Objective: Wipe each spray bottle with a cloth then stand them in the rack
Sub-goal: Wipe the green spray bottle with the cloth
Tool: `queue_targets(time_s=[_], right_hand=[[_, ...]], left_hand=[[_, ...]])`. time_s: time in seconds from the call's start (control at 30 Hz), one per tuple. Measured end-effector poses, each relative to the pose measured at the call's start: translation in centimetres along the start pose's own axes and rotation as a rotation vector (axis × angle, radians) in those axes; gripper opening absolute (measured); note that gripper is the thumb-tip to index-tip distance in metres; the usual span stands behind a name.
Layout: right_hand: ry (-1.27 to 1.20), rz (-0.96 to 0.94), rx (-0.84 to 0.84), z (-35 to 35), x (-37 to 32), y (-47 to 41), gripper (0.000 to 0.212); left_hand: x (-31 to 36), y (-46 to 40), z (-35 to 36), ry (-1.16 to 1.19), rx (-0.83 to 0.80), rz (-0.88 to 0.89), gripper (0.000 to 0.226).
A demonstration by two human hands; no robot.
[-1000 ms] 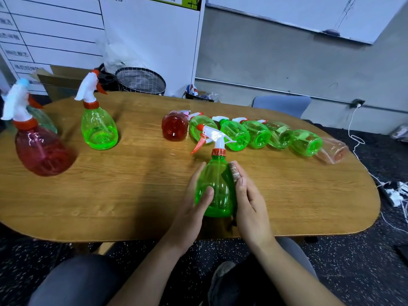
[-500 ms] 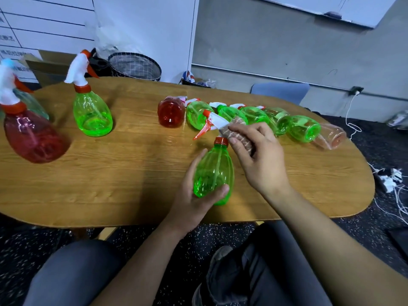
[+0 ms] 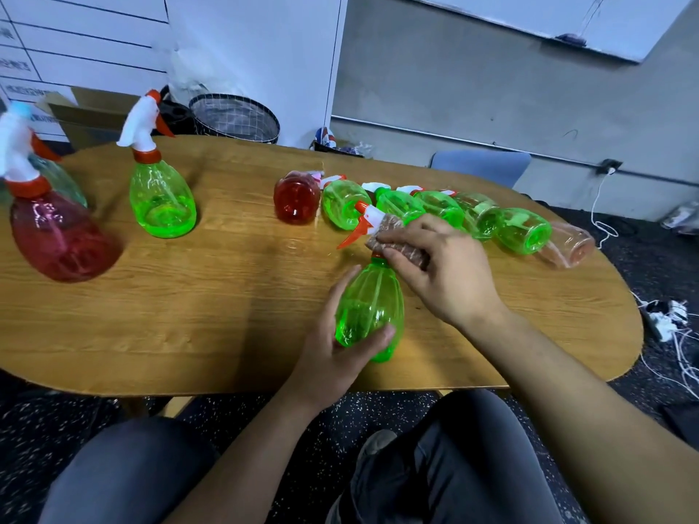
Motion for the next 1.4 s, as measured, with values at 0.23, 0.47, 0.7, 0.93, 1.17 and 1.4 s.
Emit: queue_targets(time_s=[0.23,0.47,0.7,0.93,1.17,1.4], right_hand=[[0.054,0.015,0.020,0.1,0.3,-0.8,0.028],[0.072,0.021,0.070,-0.6,0.2,-2.3,0.030],[0.097,0.025,0.084,-0.7,-0.7,-2.6,0.027],[0.124,0.042,0.137,-1.4,-0.9,-2.5,0.023],[0.126,-0.060,0.055,-0.3,-1.6,-1.7,0.023],[0.112,-0.041,0.031,-0.3,-0.1,-0.7,0.028]], left_hand=[[0.3,-0.1,-0.1,-0.014,-0.001,0.013,0.085],[0.4,0.0,0.5,-0.033,-0.043,0.016,0.087],[0.1,-0.1,0.4,-0.067,-0.039,0.025,0.086],[-0.2,-0.1,0.5,-0.096,-0.032,0.030,0.087],[-0.1,-0.2,0.5,-0.097,-0.025,0.044,0.085],[0.0,-0.2,0.4,-0.074,-0.041,0.054,0.083]])
Point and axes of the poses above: each hand's wrist, its own y-axis away from the middle knuckle, its own z-axis out of the palm, x = y × z, the point moved 9 cm from there along -y, towards the middle knuckle, and after that the axes turned 14 degrees about y, right-handed, at the moved point
